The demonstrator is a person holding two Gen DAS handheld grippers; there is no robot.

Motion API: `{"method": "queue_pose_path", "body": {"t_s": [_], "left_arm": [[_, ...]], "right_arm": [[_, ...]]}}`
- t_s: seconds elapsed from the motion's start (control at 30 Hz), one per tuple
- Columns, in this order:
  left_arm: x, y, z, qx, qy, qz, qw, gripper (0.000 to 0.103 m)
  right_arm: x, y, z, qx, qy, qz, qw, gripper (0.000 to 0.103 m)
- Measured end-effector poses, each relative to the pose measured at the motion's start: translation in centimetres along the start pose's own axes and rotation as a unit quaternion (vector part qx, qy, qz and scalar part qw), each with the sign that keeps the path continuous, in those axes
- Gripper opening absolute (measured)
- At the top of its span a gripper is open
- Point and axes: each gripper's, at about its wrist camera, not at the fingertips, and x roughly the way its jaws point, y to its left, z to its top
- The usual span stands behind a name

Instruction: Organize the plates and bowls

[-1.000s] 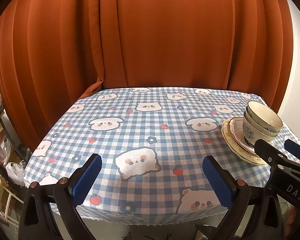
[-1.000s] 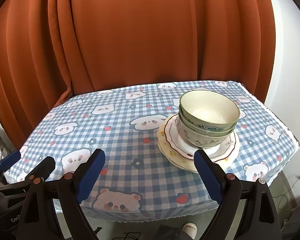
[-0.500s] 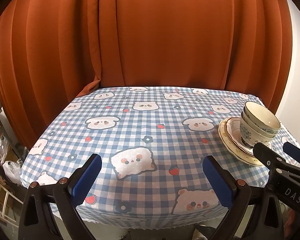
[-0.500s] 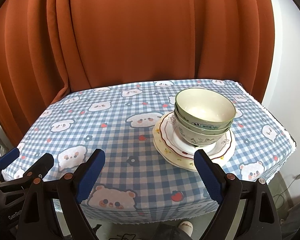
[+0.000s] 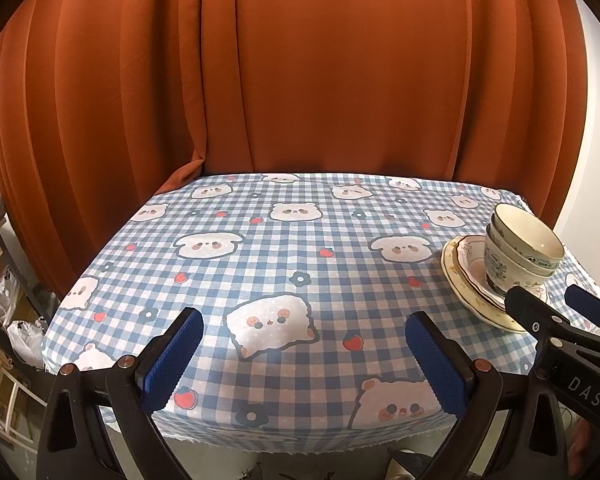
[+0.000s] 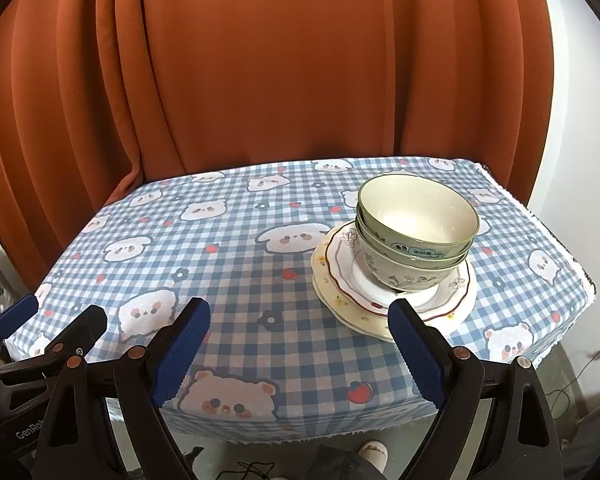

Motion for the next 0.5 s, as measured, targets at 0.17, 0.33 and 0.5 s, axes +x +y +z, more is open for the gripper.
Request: {"method": "queue_pose_path", "body": {"t_s": [0.17,0.33,0.5], "left_arm": [[0.3,0.1,0.2,0.001,0.003,-0.006,1.0000,0.102],[0.7,0.0,0.3,0.003,0.005,-0.011,0.9999,0.102],[1.2,0.0,0.4,0.004,0.008,-0.016,0.9998,0.102]], "right_arm": [[0.2,0.0,0.0,0.001,0.002,-0.005,1.000,0.092],[0.3,-0.1,0.0,0.004,0.004,-0.012,1.000,0.092],[0.6,0.0,0.1,0.005,0.007,-0.018,1.000,0.092]]}}
